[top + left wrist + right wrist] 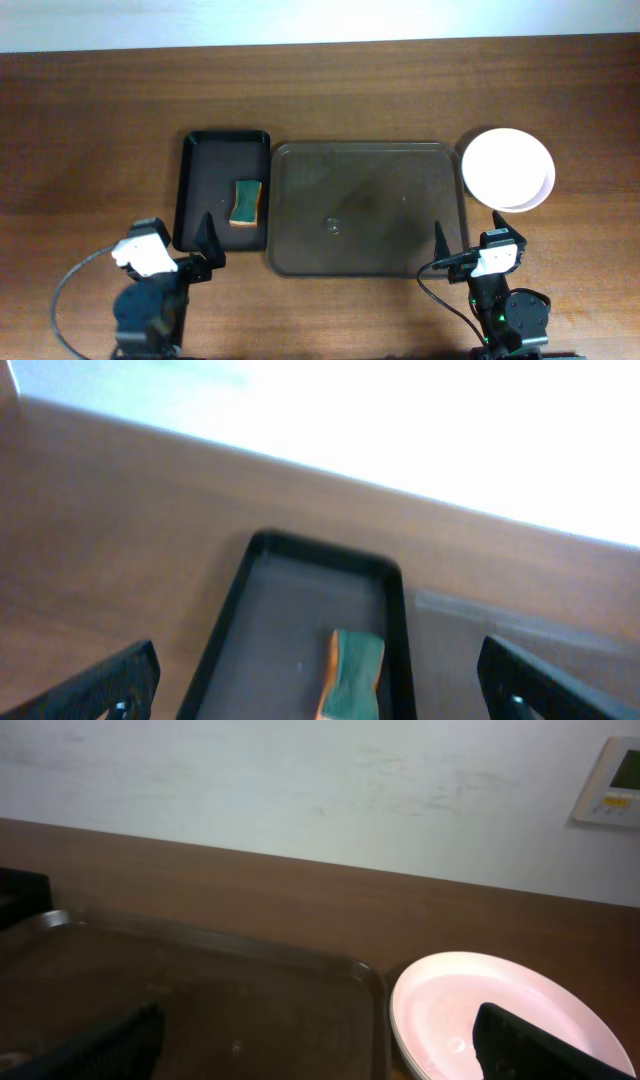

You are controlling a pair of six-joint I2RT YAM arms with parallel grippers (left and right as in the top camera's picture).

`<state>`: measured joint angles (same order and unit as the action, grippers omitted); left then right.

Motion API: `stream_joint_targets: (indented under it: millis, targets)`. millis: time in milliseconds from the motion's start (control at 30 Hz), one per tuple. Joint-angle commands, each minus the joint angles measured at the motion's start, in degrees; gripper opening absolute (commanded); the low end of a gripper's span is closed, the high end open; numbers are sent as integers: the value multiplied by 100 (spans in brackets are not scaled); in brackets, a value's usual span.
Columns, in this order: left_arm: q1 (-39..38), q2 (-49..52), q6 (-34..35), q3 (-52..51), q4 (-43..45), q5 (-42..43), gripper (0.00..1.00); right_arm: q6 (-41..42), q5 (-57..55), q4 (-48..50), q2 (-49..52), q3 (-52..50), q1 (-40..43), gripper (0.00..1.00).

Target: Clean dirty plates on tray and stack at the side

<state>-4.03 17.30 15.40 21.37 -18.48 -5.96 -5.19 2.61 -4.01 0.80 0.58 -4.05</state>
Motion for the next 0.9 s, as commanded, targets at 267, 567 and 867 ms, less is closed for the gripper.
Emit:
stream_joint_targets:
  millis: [267,567,867]
  targets:
    - [46,-1705,-1344,-2085,2269,433,99,-17,33,-28,-48,-26,37,99]
    - [46,-1703,-1849,-2083,1388,752,100,-17,33,-28,-48,-26,37,99]
    - [46,-1700,-1849,-2085,1386,750,100,-17,33,-28,-48,-26,37,99]
